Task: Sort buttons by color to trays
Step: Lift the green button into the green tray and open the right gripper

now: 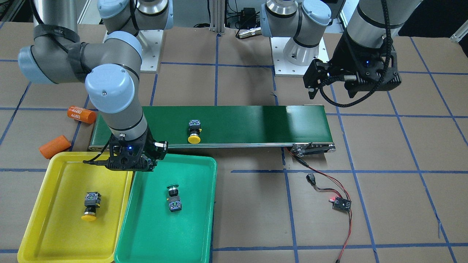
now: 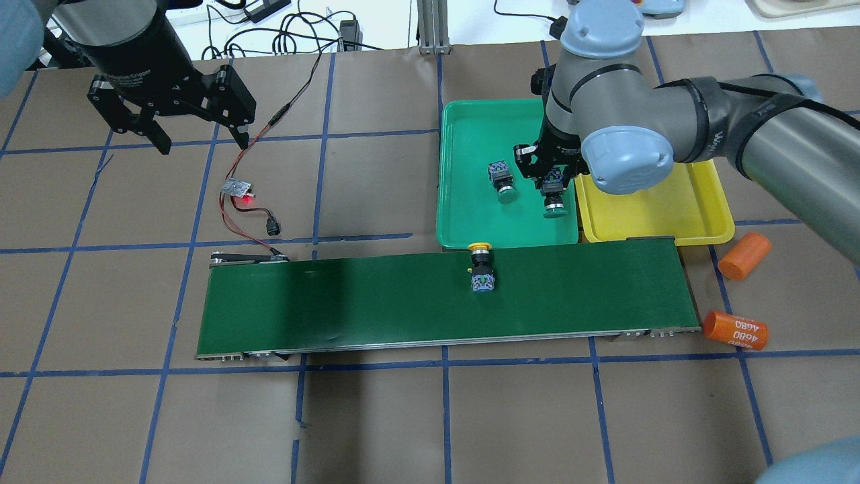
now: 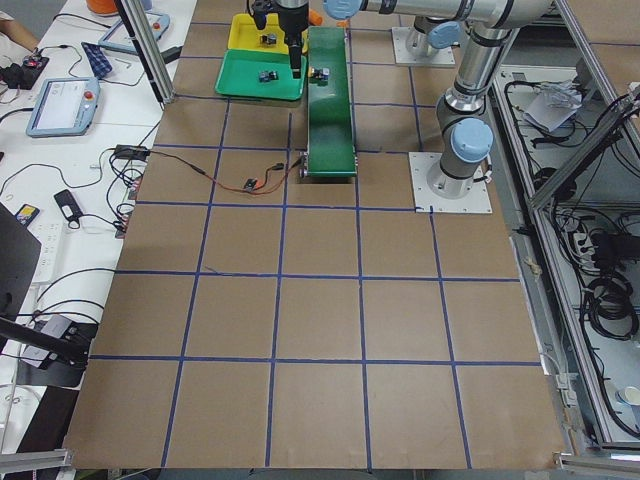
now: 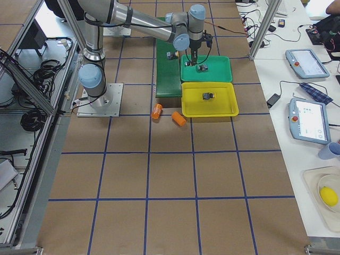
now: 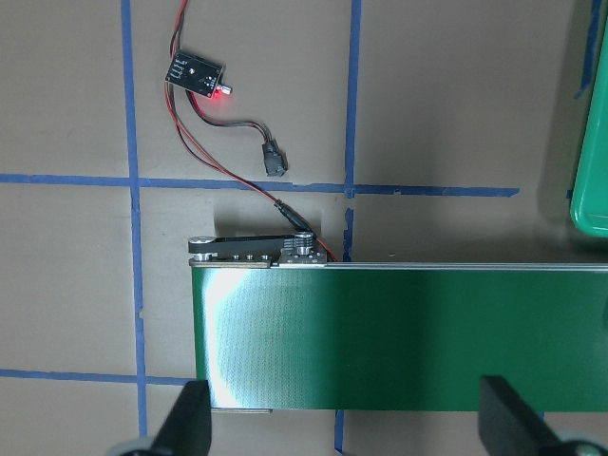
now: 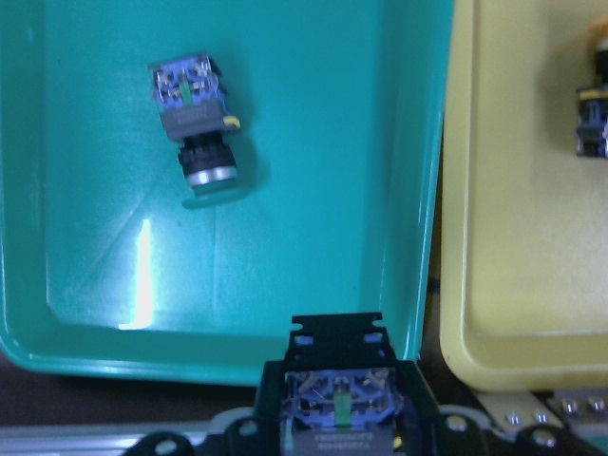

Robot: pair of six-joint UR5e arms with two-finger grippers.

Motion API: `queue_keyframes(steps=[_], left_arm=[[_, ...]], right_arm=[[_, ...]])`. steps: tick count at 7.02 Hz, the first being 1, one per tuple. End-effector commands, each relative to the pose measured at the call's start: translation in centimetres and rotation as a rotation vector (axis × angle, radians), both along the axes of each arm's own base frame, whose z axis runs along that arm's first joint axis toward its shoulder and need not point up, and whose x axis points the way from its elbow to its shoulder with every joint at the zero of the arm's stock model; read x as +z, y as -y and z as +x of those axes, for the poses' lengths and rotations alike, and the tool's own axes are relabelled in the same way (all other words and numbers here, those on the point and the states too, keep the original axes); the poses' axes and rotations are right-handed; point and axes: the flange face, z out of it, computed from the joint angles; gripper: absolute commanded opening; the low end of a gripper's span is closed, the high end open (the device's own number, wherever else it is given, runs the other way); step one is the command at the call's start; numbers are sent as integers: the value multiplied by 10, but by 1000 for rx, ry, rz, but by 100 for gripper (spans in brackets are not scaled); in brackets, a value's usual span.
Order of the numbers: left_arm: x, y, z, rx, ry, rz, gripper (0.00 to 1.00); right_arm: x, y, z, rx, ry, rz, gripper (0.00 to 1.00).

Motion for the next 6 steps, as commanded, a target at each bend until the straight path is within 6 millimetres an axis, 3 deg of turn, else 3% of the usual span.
queue_keyframes(steps=[1,2,3,4,6], left_arm=[[1,-1,1,1,0,-2,100],[1,-1,0,-1,0,-2,100],[2,0,0,-1,0,-5,100],[2,0,0,-1,0,-3,100],[1,0,0,-1,0,-2,100]], right_arm=[[-40,20,4,3,3,-11,69],[-38,21,0,-3,2,-11,100],[-22,18,-2,-5,3,-29,100],[17,5,-4,-7,7,-73,100],[96,-59,-10,-7,-13,18,100]])
